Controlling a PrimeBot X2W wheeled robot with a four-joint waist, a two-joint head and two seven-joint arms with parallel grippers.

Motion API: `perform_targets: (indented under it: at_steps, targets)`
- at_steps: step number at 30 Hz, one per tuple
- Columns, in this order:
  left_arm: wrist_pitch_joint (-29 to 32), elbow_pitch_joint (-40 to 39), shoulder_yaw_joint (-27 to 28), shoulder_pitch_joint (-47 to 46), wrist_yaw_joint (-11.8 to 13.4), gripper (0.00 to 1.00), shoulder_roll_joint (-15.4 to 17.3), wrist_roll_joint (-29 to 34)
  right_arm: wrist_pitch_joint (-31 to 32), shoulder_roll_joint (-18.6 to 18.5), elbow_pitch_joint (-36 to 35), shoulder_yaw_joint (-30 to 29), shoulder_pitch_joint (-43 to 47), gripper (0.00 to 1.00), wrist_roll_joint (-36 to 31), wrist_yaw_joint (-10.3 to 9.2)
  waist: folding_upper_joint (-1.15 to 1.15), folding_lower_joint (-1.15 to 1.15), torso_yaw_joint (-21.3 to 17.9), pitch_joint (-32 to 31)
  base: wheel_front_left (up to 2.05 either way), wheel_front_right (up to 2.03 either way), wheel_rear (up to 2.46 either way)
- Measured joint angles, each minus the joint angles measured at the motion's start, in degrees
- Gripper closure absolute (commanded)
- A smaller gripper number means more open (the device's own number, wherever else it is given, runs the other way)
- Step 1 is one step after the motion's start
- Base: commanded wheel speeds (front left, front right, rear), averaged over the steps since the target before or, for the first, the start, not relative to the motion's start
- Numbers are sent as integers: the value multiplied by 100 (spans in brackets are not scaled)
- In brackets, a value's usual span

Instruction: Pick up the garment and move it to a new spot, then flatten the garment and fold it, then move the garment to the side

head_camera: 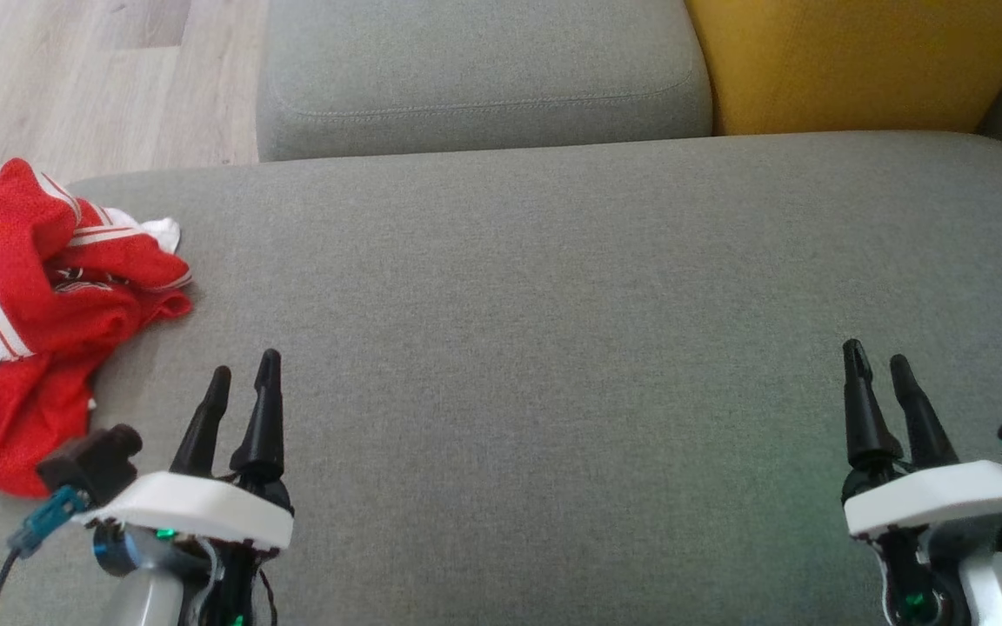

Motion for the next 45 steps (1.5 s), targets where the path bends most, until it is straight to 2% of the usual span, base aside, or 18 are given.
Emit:
perform_targets:
  at_steps: [14,24,45]
  targets:
    - [-248,122,-330,14,294,0,171,1040,-100,-22,67,142,95,0,-1106,0,0,0,36,-42,0,0,0]
    - [-422,189,-497,15,398,0,209,1657,-185,-26,99,160,106,0,-1800,1,0,0,62,-79,0,0,0]
    - [-753,319,-671,126,632,0,248,2887,-490,119,188,47,109,0,-2687,1,0,0,92,-118,0,0,0]
